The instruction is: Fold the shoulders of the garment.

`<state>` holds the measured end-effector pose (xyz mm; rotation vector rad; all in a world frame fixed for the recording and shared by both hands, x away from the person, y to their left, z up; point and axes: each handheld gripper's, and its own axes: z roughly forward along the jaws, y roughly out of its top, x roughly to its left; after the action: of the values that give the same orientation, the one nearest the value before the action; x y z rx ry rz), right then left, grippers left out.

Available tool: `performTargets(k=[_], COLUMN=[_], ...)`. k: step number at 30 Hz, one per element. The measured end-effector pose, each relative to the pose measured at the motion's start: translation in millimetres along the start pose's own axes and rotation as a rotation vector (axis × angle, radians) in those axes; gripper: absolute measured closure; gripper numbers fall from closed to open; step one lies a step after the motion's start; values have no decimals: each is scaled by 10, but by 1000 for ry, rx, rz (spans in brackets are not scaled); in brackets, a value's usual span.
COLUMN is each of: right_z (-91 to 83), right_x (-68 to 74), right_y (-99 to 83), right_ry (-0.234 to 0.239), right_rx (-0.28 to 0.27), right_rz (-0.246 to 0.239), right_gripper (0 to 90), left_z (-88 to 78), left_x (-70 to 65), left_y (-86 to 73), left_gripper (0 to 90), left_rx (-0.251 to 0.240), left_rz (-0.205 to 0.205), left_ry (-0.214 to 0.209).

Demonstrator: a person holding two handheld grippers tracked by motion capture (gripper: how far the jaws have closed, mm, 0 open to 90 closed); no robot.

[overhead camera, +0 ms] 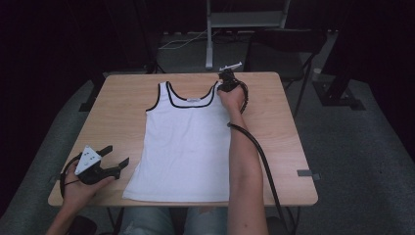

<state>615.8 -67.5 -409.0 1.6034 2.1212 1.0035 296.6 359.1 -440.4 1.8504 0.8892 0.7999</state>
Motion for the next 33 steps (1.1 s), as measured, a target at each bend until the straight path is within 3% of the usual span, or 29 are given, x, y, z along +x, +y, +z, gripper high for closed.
performTargets(k=[6,17,24,29,33], right_z=[-90,-283,-305,-344,-346], right_x=[60,323,392,499,566], right_y=[-43,-178,-284,-399,-538], right_ry=[0,1,19,43,109], right_rx=[-23,-59,-65,-75,-74], right_rz=[-24,-149,-181,-223,-237], right_gripper=[869,866,864,860,852], left_z=[-5,9,5,10,8], left_x=[4,-13,-14,-15,-19], left_y=[-2,4,3,5,5], left_gripper=[216,216,216,216,216], left_rx=[-3,8,6,11,10], left_rz=[-1,12,12,14,18], left_ry=[1,8,10,10,11])
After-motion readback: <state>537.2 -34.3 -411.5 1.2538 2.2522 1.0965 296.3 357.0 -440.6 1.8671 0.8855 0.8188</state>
